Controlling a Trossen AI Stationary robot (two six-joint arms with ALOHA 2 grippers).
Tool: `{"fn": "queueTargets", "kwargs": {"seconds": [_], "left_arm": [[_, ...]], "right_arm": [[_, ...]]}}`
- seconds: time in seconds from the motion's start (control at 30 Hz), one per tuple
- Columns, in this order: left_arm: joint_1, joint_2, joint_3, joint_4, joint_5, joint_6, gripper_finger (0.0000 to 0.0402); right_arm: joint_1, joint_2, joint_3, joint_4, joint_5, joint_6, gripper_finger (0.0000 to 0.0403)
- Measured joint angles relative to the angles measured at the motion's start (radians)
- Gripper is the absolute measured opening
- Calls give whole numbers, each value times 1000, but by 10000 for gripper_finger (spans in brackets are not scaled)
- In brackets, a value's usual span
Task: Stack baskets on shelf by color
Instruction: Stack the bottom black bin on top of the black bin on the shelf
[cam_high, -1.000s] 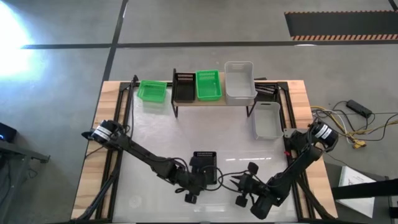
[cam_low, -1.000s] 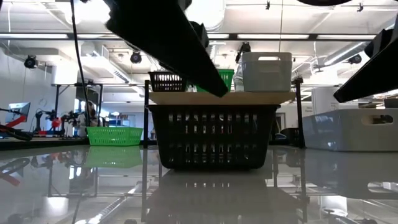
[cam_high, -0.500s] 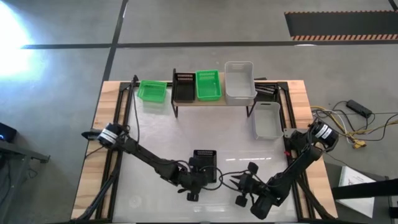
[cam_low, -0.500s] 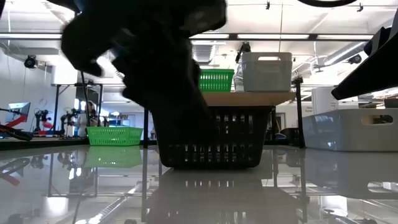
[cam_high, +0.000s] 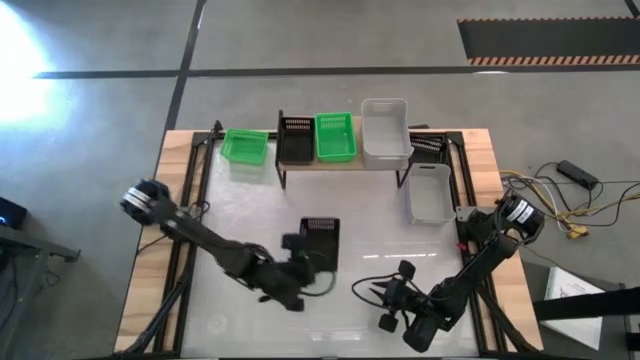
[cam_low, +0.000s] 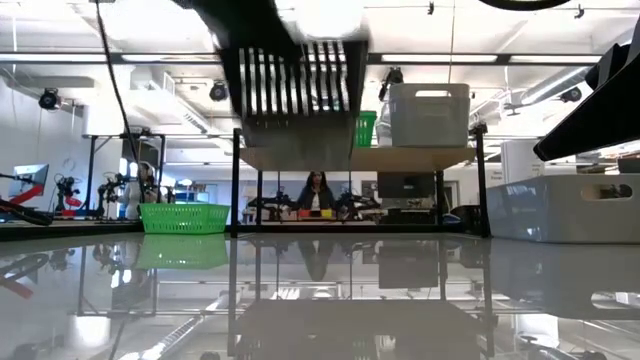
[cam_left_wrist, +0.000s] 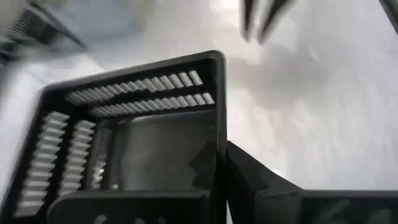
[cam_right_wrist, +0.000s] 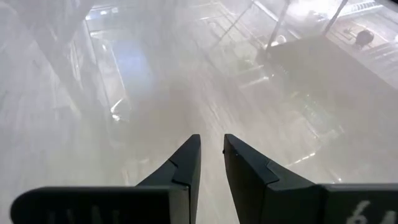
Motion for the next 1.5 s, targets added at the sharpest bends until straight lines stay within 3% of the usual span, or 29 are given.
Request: {"fn": "queueTargets", "kwargs": {"seconds": [0.1, 0.23, 0.43, 0.53, 0.67, 0.8, 1.1, 1.5], "left_arm": [[-1, -119, 0, -72, -83, 47, 1], [49, -266, 0, -73, -119, 252, 1], [271, -415, -6, -75, -107, 577, 0], [448, -444, -19, -74, -18, 652, 0], [682, -442, -50, -79, 193, 682, 0], [832, -410, -75, -92, 371, 681, 0], [886, -327, -64, -112, 496, 685, 0], [889, -290, -63, -99, 498, 684, 15]], "right_arm": [[0, 0, -2, 0, 0, -2, 63], [0, 0, -4, -1, 16, -3, 63], [0, 0, -5, 0, 35, -11, 63], [0, 0, -5, 0, 35, -11, 63], [0, 0, -5, 0, 35, -10, 63], [0, 0, -5, 0, 40, -10, 63], [0, 0, -5, 0, 51, -9, 63], [0, 0, -5, 0, 51, -7, 63]]}}
